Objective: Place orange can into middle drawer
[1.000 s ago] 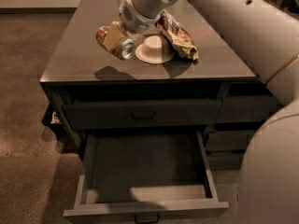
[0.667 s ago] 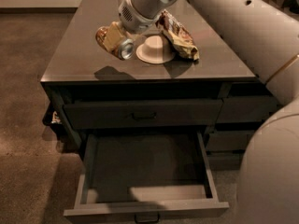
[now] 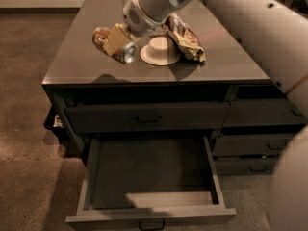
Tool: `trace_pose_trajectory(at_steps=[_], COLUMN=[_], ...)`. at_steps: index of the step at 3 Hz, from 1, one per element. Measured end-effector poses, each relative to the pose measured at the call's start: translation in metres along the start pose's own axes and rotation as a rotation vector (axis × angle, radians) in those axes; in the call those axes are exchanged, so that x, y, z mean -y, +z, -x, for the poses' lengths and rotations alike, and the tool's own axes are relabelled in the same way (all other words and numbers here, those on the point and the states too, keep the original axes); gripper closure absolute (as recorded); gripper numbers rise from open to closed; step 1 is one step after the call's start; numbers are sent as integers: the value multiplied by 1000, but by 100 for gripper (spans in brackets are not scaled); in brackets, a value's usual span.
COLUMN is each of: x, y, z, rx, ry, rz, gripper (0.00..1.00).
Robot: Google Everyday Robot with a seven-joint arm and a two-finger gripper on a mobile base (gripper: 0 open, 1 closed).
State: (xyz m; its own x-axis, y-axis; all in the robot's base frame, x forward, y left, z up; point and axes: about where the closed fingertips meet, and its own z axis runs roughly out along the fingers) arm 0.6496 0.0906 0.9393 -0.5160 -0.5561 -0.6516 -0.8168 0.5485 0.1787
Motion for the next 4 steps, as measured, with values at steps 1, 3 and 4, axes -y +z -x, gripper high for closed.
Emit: trace_pose_trajectory(at_steps=[1,3,4], x=[-27,-61,-65], y=[-18,60,129], z=[-46,-168,-221], rx=[9,-182,-232], ry=[-64,-41,-34], rz=[52,137,165], gripper=[100,100,100])
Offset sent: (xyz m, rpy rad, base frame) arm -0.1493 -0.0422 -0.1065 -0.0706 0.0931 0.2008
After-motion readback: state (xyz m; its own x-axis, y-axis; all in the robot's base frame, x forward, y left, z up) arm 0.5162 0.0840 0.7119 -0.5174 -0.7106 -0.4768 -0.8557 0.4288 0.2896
